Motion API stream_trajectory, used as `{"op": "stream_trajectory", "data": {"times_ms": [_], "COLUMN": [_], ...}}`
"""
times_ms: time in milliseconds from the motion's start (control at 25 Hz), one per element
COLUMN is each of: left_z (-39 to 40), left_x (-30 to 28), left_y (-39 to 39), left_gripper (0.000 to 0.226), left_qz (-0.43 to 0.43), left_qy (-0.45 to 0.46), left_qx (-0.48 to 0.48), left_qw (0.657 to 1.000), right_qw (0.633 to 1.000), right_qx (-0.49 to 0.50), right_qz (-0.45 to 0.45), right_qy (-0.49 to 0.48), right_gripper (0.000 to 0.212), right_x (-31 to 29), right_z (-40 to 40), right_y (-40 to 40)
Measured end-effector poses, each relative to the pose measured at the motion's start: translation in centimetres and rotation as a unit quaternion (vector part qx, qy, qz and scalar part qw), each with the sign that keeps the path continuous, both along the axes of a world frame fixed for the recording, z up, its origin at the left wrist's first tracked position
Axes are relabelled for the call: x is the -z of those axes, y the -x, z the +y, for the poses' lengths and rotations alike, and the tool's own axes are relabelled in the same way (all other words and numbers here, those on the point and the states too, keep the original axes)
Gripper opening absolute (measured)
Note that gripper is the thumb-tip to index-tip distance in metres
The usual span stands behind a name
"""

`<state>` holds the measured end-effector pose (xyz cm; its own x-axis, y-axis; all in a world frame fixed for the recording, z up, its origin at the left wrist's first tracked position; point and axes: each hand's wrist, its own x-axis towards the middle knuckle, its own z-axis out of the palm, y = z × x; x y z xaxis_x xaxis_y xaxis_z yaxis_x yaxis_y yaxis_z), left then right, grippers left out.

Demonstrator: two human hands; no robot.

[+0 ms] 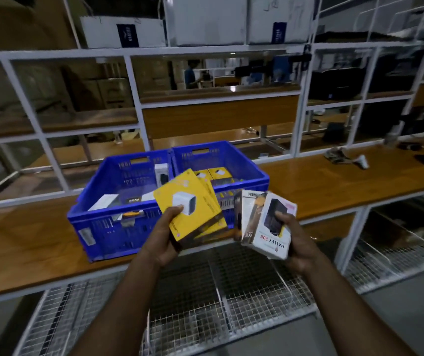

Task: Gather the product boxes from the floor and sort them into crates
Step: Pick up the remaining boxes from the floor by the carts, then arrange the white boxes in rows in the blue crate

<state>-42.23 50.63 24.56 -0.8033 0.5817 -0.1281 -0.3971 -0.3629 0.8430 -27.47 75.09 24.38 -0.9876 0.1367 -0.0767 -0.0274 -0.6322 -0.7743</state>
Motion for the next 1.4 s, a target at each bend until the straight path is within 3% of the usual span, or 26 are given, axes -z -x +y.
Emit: {"op": "stream_trajectory", "data": {"times_ms": [80,160,240,360,440,520,600,680,800,880,1040,1200,1320,1400], "left_z": [1.3,2.8,4.2,7.2,9.8,13.0,16.6,19.6,22.5,23.0,23.4,24.8,25.4,25.0], "left_x": [-1.6,-3.5,-5.3,-6.5,-6.5,-6.2,-5.5,-3.9,-0.9,-0.1,-0.2,-0.8,0.6,-0.2], "left_y": [3.4,7.3,10.4,15.1,18.2,21.1,23.2,25.0,28.0,29.4,31.1,30.1,31.1,30.9], "left_gripper": [0.077,0.059,0.060,0.062,0.087,0.097,0.072,0.065,0.078,0.073,0.051,0.068,0.064,0.053], "left_qz": [0.017,0.048,0.093,0.133,0.135,0.146,0.153,0.152,0.178,0.226,0.300,0.343,0.365,0.403], "left_qy": [0.025,0.047,0.079,0.114,0.130,0.151,0.194,0.270,0.424,0.492,0.477,0.466,0.426,0.429], "left_qx": [-0.063,-0.123,-0.164,-0.195,-0.199,-0.168,-0.087,0.007,0.130,0.195,0.196,0.223,0.218,0.214], "left_qw": [0.998,0.990,0.979,0.965,0.962,0.963,0.965,0.951,0.879,0.818,0.802,0.784,0.799,0.779], "right_qw": [1.000,1.000,0.999,0.998,0.998,0.997,0.996,0.995,0.991,0.989,0.992,0.995,0.994,0.994], "right_qx": [0.004,0.005,0.015,0.036,0.055,0.072,0.085,0.100,0.126,0.132,0.098,0.046,-0.008,-0.030], "right_qz": [0.004,-0.003,-0.005,-0.002,-0.001,-0.001,0.006,0.023,0.042,0.054,0.061,0.063,0.087,0.098], "right_qy": [0.008,0.031,0.052,0.042,0.026,0.015,0.002,-0.013,-0.031,-0.047,-0.054,-0.057,-0.063,-0.041], "right_gripper": [0.063,0.046,0.028,0.031,0.026,0.026,0.029,0.031,0.032,0.037,0.036,0.022,0.055,0.059], "right_x": [-0.2,-0.2,-0.1,0.1,-0.2,-0.8,-2.0,-3.5,-5.4,-6.0,-5.9,-6.1,-6.2,-6.3], "right_z": [1.7,3.4,4.7,7.2,8.9,10.7,12.6,14.3,16.6,17.0,16.2,15.2,15.2,15.1], "right_y": [1.9,3.7,5.1,7.5,9.1,10.7,12.3,14.0,17.2,19.4,23.8,27.4,29.1,29.8]}}
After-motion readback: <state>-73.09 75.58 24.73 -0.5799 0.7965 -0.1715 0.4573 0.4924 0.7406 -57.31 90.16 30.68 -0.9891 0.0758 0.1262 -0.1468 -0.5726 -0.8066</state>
